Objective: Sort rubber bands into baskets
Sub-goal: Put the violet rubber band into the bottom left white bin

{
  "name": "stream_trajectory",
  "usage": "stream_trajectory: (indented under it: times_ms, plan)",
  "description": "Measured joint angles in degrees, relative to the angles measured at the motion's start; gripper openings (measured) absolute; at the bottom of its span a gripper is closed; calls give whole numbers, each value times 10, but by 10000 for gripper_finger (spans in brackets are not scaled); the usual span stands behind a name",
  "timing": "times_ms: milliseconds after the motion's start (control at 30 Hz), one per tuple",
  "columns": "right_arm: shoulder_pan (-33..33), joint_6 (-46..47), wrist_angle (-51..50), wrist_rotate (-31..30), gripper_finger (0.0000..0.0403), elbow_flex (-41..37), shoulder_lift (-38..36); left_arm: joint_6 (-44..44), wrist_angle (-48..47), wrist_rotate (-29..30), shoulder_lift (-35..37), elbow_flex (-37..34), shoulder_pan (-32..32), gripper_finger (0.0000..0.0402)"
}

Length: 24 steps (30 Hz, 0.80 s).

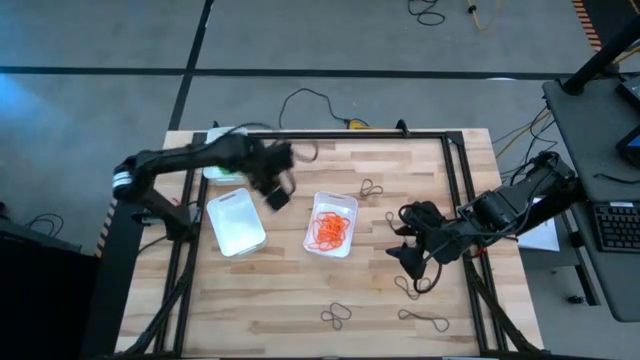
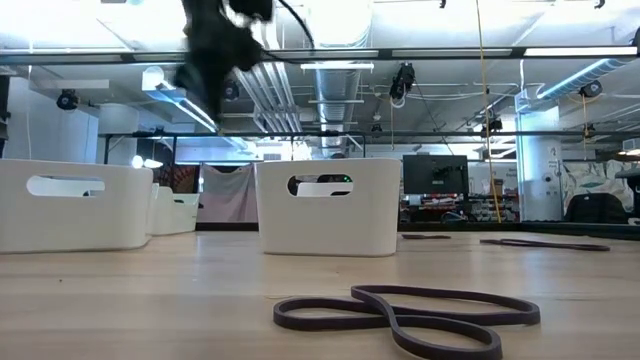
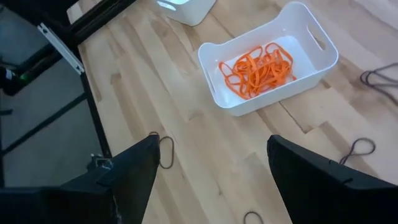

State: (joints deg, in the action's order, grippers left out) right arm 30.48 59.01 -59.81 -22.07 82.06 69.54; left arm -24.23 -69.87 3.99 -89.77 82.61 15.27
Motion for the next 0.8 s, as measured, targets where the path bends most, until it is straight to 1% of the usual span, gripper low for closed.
stream_trajectory:
  times_ms: [133, 267, 367, 500, 600, 700, 800]
  plan:
    - [-3, -34, 0, 0, 286, 0, 0, -62, -129, -5, 46, 0, -78, 0]
    - [-12, -63, 0, 0, 286, 0, -1, -148, -176, -6, 78, -25, -142, 0]
    - [-20, -73, 0, 0, 286, 0, -4, -202, -204, -20, 98, -70, -165, 0]
    - [-30, -90, 0, -1, 286, 0, -8, -254, -187, -55, 149, -170, -175, 0]
    - [-35, -95, 0, -4, 286, 0, -9, -275, -134, -70, 176, -247, -175, 0]
    - [-39, -97, 0, -5, 286, 0, -9, -289, -58, -70, 188, -297, -174, 0]
    - [-41, -97, 0, -5, 286, 0, -9, -294, 4, -71, 185, -324, -174, 0]
